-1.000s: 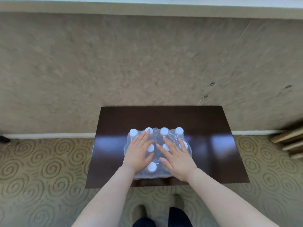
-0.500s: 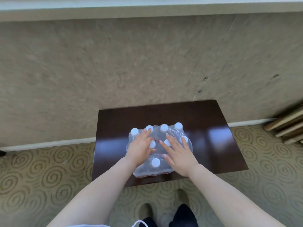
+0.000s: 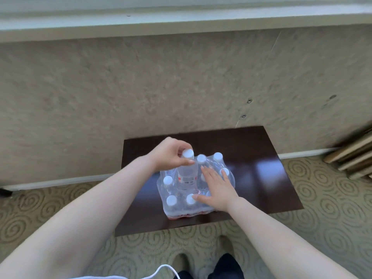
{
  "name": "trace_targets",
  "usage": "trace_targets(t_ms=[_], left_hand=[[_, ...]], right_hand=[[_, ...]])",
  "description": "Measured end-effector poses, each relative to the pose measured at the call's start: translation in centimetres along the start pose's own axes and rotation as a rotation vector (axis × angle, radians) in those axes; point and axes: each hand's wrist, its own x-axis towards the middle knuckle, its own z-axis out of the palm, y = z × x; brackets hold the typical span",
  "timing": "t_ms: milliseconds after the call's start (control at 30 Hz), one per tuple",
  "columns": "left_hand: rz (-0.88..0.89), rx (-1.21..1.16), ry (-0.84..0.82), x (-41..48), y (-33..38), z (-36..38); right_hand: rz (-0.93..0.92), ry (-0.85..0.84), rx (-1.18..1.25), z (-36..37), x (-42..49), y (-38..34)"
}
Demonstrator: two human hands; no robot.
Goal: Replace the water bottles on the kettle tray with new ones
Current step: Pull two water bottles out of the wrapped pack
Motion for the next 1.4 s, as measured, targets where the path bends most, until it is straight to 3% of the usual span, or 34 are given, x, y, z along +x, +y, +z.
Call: trace_targets(t_ms=[133,300,400,500,633,700,767,833,900,1033,1133,1200,1300,1400], left_hand=[[-0.002,-0.145,-0.021,1.8,1.2,-3.7],[-0.083,-0.402,-0.033,3.8,1.8,-6.9],[-0.128,-0.536,-0.002,4.3,1.6,-7.1],[-0.163,-0.651,0.038,4.5,0.7,-6.9],[-0.202,-0.903,0.231,3.9,-0.9,-4.9],[-0.304,-0.996,0.267,3.0,-1.9,-2.6],[-0.393,-1.008,0.146,1.4,-3.1,0.3],[-0.400,-1.007,-0.072,-0.1,-3.6,3.2],[-0.408,-1.042,-0.177,-1.0,-3.4,5.7],[-0.438,-1.127,-0.121,-1.1,-3.3,8.2],[-0.402,-1.128,-0.166,-1.0,-4.1,8.2],[-0.403,-1.098,-0.179,-1.0,-4.2,8.3],[-0.434,-1.113,-0.175,-1.0,-4.2,8.6],[-0.448,-1.144,-0.173,-0.9,-4.5,8.7]], right_hand=[[-0.029,0.093,0.194,-0.6,0.6,-1.9],[0.093,0.257,0.795,-0.7,1.0,-4.7],[0.103,0.296,0.888,-1.0,1.3,-5.3],[0.095,0.284,0.893,-1.6,1.3,-5.1],[0.094,0.254,0.945,-2.6,1.5,-4.7],[0.096,0.241,0.976,-2.9,1.5,-4.6],[0.108,0.241,1.006,-3.0,1.4,-4.6],[0.101,0.252,1.022,-3.0,1.4,-4.8],[0.088,0.249,1.019,-3.0,1.5,-5.1],[0.086,0.170,1.033,-3.0,1.2,-4.6],[0.065,-0.007,1.022,-4.1,1.1,-2.9],[0.100,-0.008,0.967,-5.0,1.4,-1.7],[0.225,0.203,0.725,-5.8,2.0,0.1],[0.222,0.080,0.469,-5.6,2.2,1.3]])
